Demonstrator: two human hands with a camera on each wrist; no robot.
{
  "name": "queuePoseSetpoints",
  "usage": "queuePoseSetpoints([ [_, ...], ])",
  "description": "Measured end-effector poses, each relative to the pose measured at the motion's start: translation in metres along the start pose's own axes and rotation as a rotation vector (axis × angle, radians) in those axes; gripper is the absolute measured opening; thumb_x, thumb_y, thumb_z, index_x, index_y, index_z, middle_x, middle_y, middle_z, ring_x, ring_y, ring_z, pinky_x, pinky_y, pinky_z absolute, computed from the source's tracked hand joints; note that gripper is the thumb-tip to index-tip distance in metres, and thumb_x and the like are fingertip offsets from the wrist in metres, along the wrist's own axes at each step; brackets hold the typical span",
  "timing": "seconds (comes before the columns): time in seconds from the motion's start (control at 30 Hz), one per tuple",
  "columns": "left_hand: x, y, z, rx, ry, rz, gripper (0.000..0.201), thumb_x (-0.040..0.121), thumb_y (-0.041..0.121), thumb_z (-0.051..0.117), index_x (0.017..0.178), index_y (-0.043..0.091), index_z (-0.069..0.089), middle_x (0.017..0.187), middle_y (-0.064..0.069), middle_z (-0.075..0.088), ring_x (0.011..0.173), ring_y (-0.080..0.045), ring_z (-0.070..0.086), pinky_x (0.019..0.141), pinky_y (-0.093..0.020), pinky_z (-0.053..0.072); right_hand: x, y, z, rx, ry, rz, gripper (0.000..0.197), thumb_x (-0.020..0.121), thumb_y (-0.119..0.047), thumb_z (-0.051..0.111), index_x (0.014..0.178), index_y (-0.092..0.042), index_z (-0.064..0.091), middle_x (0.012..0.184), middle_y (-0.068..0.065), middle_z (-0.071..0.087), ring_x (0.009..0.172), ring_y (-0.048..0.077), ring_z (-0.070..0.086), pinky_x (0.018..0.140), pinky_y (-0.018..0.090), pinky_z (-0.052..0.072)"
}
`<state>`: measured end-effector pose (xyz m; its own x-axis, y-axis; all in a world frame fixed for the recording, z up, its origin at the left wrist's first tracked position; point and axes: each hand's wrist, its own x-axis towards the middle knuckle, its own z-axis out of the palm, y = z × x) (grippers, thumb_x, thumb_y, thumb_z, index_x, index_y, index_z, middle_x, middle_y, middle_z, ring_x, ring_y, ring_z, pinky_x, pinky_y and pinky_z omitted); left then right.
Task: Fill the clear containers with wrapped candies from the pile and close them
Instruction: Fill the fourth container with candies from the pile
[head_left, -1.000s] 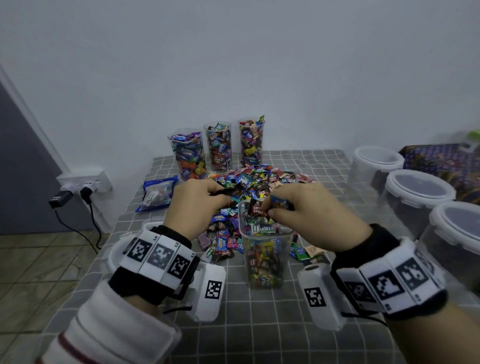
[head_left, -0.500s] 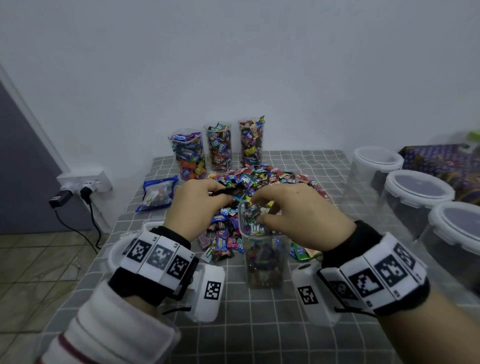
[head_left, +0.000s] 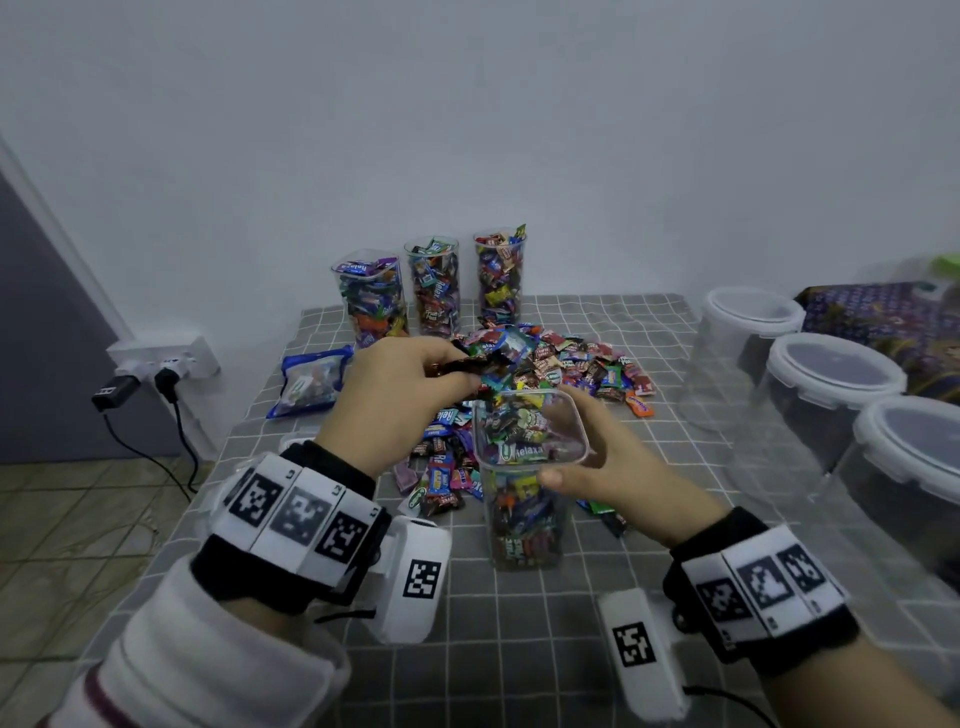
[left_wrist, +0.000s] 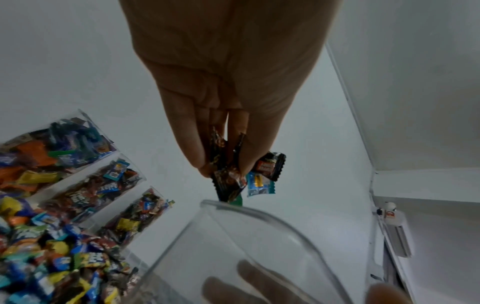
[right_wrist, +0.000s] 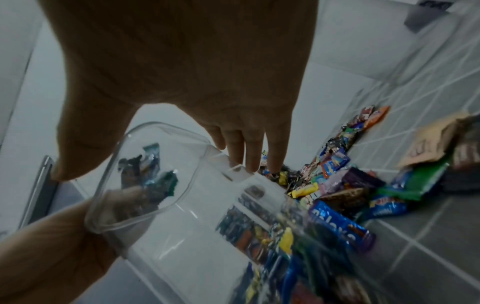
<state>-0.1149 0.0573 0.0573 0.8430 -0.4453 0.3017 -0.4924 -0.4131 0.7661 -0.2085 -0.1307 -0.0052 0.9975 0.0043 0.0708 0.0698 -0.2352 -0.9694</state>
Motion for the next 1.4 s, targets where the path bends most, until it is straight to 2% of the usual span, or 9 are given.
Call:
queuePoseSetpoints([
  [0.07,-0.001,0.005,0.003,-0.005,-0.040,0.025,0.014,0.081,0.019,0.071,0.075,0.032,0.070,0.077,0.000,0.071,0.075,-0.021,0.063,0.073,-0.043,0.051,0.002,0.003,0.003,0.017,0.014,-0.003,0.075,0.055,-0.041,0.081,0.117,-0.048,0.038,0.125,-0.018,0.050,0.113,-0.011,0.051,0.092,0.017,0.047],
  [0.17,-0.003,0.013,0.007,0.064,-0.108,0.065,0.009,0.081,0.019,0.070,0.078,0.027,0.071,0.077,0.002,0.068,0.069,-0.015,0.058,0.068,-0.035,0.047,0.005,0.005,0.005,0.060,0.076,-0.020,0.070,0.056,-0.029,0.089,0.112,-0.037,0.047,0.118,-0.008,0.059,0.114,0.009,0.057,0.092,0.021,0.049],
  [0.33,-0.006,0.019,0.013,0.265,-0.194,0.127,0.012,0.084,0.021,0.066,0.093,0.021,0.075,0.082,0.004,0.068,0.077,-0.012,0.060,0.071,-0.032,0.048,0.005,0.005,0.003,0.076,0.071,-0.045,0.073,0.050,-0.037,0.083,0.115,-0.020,0.053,0.115,0.005,0.065,0.106,0.018,0.064,0.094,0.039,0.051],
  [0.43,-0.007,0.020,0.014,0.306,-0.188,0.152,0.015,0.084,0.020,0.065,0.094,0.025,0.075,0.086,0.008,0.069,0.078,-0.009,0.062,0.074,-0.032,0.050,0.004,0.005,0.003,0.106,0.053,-0.043,0.077,0.055,-0.032,0.083,0.122,-0.017,0.050,0.118,0.005,0.065,0.109,0.019,0.063,0.094,0.039,0.050],
  [0.6,-0.008,0.020,0.014,0.374,-0.208,0.158,0.017,0.083,0.023,0.066,0.097,0.027,0.073,0.090,0.010,0.071,0.080,-0.001,0.063,0.079,-0.023,0.050,0.003,0.005,0.003,0.119,0.062,-0.030,0.062,0.062,-0.005,0.084,0.112,-0.023,0.052,0.109,-0.003,0.065,0.099,0.000,0.063,0.078,0.015,0.050],
  [0.77,-0.009,0.017,0.013,0.310,-0.216,0.131,0.019,0.086,0.024,0.064,0.102,0.033,0.069,0.083,0.010,0.069,0.060,0.007,0.059,0.061,-0.008,0.042,0.003,0.007,0.002,0.096,0.067,-0.036,0.066,0.059,-0.020,0.085,0.115,-0.030,0.051,0.118,-0.001,0.062,0.107,0.005,0.061,0.084,0.018,0.050],
  [0.93,-0.011,0.003,0.018,-0.056,-0.012,0.136,0.026,0.088,0.016,0.062,0.091,0.042,0.064,0.102,0.019,0.065,0.093,0.005,0.060,0.087,-0.025,0.050,0.001,0.006,0.002,0.088,0.063,-0.020,0.070,0.058,-0.027,0.089,0.115,-0.035,0.049,0.119,-0.006,0.061,0.110,0.003,0.059,0.093,0.025,0.050],
  [1.07,-0.009,-0.015,0.015,-0.059,0.043,0.019,0.027,0.089,0.017,0.061,0.097,0.042,0.061,0.111,0.012,0.062,0.103,-0.004,0.057,0.092,-0.037,0.049,-0.003,0.005,-0.011,-0.108,-0.048,0.043,0.068,0.067,-0.021,0.081,0.119,-0.041,0.044,0.117,-0.017,0.058,0.115,-0.001,0.054,0.092,0.019,0.046],
  [1.4,-0.004,-0.075,0.027,0.499,-0.396,-0.267,0.073,0.083,0.031,0.069,0.146,0.026,0.031,0.148,-0.003,0.038,0.129,-0.022,0.042,0.104,-0.038,0.038,0.006,0.021,-0.040,-0.973,-0.165,0.343,0.090,0.083,-0.015,0.066,0.150,-0.024,0.007,0.154,0.000,0.016,0.131,0.021,0.037,0.099,0.027,0.038],
])
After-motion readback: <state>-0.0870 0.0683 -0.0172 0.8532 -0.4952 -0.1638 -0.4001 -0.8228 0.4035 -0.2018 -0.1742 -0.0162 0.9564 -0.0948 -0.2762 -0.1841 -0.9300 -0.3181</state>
